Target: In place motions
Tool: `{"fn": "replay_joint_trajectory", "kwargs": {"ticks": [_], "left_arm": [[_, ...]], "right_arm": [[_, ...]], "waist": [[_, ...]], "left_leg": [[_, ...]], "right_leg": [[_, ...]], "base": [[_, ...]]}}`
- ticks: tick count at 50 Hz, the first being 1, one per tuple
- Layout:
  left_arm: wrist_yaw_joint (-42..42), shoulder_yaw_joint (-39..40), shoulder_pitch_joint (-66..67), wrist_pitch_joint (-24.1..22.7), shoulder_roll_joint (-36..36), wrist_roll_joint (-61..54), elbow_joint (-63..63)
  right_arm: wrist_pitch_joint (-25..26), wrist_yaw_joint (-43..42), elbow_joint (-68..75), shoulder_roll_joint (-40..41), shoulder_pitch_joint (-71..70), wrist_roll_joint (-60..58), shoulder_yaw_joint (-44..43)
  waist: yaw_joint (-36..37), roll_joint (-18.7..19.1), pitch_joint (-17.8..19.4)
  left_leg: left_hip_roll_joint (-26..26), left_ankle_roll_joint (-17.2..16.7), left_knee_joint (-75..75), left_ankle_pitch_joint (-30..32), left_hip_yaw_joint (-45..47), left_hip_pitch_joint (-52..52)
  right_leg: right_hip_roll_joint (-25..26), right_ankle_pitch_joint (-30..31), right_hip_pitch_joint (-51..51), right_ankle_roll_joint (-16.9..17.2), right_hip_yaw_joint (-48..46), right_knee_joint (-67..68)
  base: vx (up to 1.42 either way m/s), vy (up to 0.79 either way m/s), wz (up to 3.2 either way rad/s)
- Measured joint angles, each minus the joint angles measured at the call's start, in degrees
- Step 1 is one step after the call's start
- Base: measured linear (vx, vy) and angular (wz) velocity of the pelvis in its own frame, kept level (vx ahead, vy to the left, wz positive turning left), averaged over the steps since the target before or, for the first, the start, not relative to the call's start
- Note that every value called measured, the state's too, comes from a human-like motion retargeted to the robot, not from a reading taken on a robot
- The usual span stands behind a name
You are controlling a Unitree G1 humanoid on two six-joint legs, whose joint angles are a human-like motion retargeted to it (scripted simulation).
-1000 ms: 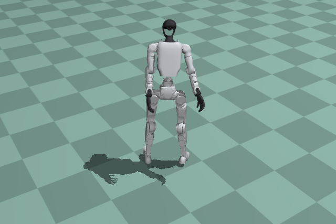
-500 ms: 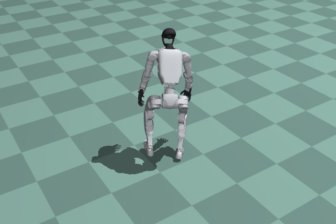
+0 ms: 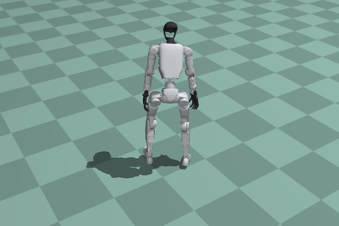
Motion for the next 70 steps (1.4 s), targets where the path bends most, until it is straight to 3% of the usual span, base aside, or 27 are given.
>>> {"fn": "replay_joint_trajectory", "kwargs": {"ticks": [5, 8, 10, 12, 15, 17, 21, 25, 30, 37, 44, 50, 55, 62, 65, 68, 70], "left_arm": [[2.68, 4.18, 12.79, -2.96, -3.16, -1.05, 1.89], [1.43, 6.13, 20.20, -4.13, -3.19, 1.03, 3.66], [0.11, 7.23, 23.89, -3.65, -2.03, 3.53, 5.45], [-0.30, 6.84, 24.63, -0.71, -1.14, 5.16, 6.31], [0.29, 6.21, 23.06, 2.71, -1.21, 3.71, 6.35], [0.11, 5.12, 21.64, 1.10, -0.67, 1.77, 4.85], [-0.88, 4.16, 16.82, 0.74, 0.16, 3.18, 0.16], [-0.57, 0.07, 7.26, 0.33, 1.49, 2.94, -3.40], [-0.80, -4.68, -3.68, -1.17, 4.42, 2.26, -7.89], [-1.79, -2.98, -20.21, 0.02, 7.64, 7.63, -9.69], [-2.88, -1.92, -24.32, -0.47, 6.37, 5.87, -9.30], [-5.41, -3.22, -15.91, 0.63, 6.29, 7.25, -6.09], [-6.80, -1.50, -5.04, 4.13, 1.85, 0.37, -0.35], [0.09, 5.96, 11.95, -1.27, -3.20, -0.54, 3.15], [1.13, 8.58, 20.45, -3.35, -3.05, 1.25, 4.95], [-2.87, 10.12, 24.20, 1.10, -0.44, 3.96, 8.46], [-5.01, 10.34, 24.81, 7.45, 0.13, 5.24, 8.74]], "right_arm": [[-0.20, -1.59, 5.45, 2.09, 13.99, 1.72, -2.97], [0.77, -1.83, 8.16, 2.52, 21.49, -2.01, -3.15], [1.57, -2.08, 10.23, 2.36, 25.55, -4.43, -3.06], [3.45, -0.88, 12.27, 1.76, 26.68, -4.44, -4.66], [5.79, 0.86, 12.27, 1.01, 25.92, -0.89, -5.90], [3.32, -1.17, 12.27, 0.50, 23.54, 1.86, -5.14], [2.09, -1.81, 9.82, -0.21, 16.35, 1.61, -2.30], [3.20, 2.89, 3.60, 0.39, 6.55, -0.78, -0.95], [0.96, 5.89, -3.70, -0.39, -6.30, -1.82, 2.87], [0.64, 12.87, -9.42, -0.27, -24.29, -4.28, 2.51], [-1.44, 13.00, -11.58, -0.81, -28.12, -4.16, 3.64], [-3.33, 11.64, -9.38, -1.34, -20.35, -7.20, 5.85], [-1.64, 8.15, -6.02, -1.48, -8.93, -10.71, 7.30], [-0.92, -2.28, 0.82, 0.99, 9.49, -5.67, 1.41], [-0.45, -2.44, 5.42, 1.46, 17.61, -3.17, -0.13], [2.28, 1.52, 11.26, 0.81, 21.81, -2.41, -1.62], [7.40, 5.01, 12.27, 0.82, 23.61, -1.38, -4.27]], "waist": [[-0.60, -0.73, 3.05], [-1.93, -1.39, 1.78], [-4.16, -2.54, -1.42], [-5.11, -2.60, -2.23], [-2.90, -2.27, -0.20], [-2.55, -1.85, 0.27], [-2.81, -1.54, -0.21], [-1.55, -0.89, 1.30], [-0.43, 0.48, 0.23], [1.85, 0.16, -0.82], [2.60, -0.26, 1.89], [1.79, 0.35, 0.22], [-0.31, 0.07, -1.66], [-3.55, -1.54, 0.28], [-4.86, -2.68, -3.14], [-7.29, -3.80, -6.91], [-5.38, -3.63, -4.72]], "left_leg": [[-2.06, -2.34, -23.83, 7.76, -0.56, 21.84], [-3.37, -1.93, -31.59, 10.10, 0.02, 29.78], [-4.60, -2.34, -33.66, 10.62, 0.38, 31.09], [-5.35, -2.12, -33.26, 10.86, -2.00, 30.54], [-4.23, -1.76, -31.49, 10.64, -0.57, 30.63], [-3.46, -1.70, -29.97, 9.59, -0.04, 29.97], [-2.86, -0.86, -23.50, 5.91, 0.17, 25.53], [-1.24, 0.44, -6.90, 0.54, -1.13, 13.55], [0.36, 3.13, 17.14, -8.45, -2.63, -4.19], [3.08, 7.17, 44.72, -16.32, -0.36, -26.42], [3.70, 10.30, 53.96, -18.67, 1.52, -28.82], [2.94, 6.62, 40.19, -15.25, 0.59, -18.99], [-0.31, 2.21, 11.61, -5.44, 0.35, -4.30], [-4.01, -1.96, -22.88, 6.61, -0.91, 20.86], [-5.92, -1.28, -29.42, 7.73, -1.54, 26.70], [-7.27, -1.76, -31.85, 8.45, -2.03, 27.84], [-6.26, -1.82, -32.15, 8.92, -1.65, 30.76]], "right_leg": [[-0.61, 8.82, 21.02, 1.03, -7.40, -21.05], [0.73, 10.79, 28.93, 1.81, -12.00, -28.28], [0.04, 9.76, 29.84, 2.08, -15.48, -28.21], [-0.07, 8.73, 27.64, 0.83, -9.84, -25.27], [-0.70, 8.78, 27.68, 0.57, -13.07, -23.32], [-0.52, 8.04, 26.46, 0.68, -11.27, -21.31], [-1.41, 5.04, 21.34, 0.25, -9.45, -14.94], [-2.30, -0.17, 13.07, 0.21, -6.76, -4.26], [-0.52, -8.50, -3.63, 0.35, -0.73, 16.38], [1.88, -16.46, -27.07, -1.05, 3.68, 42.79], [1.49, -20.39, -30.49, -3.32, 5.08, 53.42], [0.83, -16.07, -19.60, -0.37, 5.12, 38.49], [-0.89, -4.33, -4.41, 0.71, 2.45, 10.55], [-2.72, 9.53, 19.86, 1.24, -7.05, -20.80], [-1.65, 11.49, 26.07, 1.76, -11.51, -28.15], [-2.24, 9.72, 25.43, 1.85, -12.24, -26.52], [-1.49, 9.50, 26.67, 1.38, -7.73, -24.89]], "base": [[0.30, -0.14, 0.12], [0.41, -0.10, -0.06], [0.42, -0.02, 0.45], [0.23, 0.01, 0.57], [-0.09, -0.03, -0.30], [-0.14, -0.01, -0.36], [-0.07, 0.08, -0.18], [-0.36, -0.03, 0.08], [-0.22, 0.03, -0.07], [-0.19, 0.07, -0.37], [-0.01, 0.02, 0.00], [0.12, 0.01, 0.07], [0.04, 0.03, 0.25], [0.13, -0.10, 0.26], [0.44, -0.10, -0.03], [0.34, -0.07, 0.25], [0.20, -0.14, -0.30]]}}
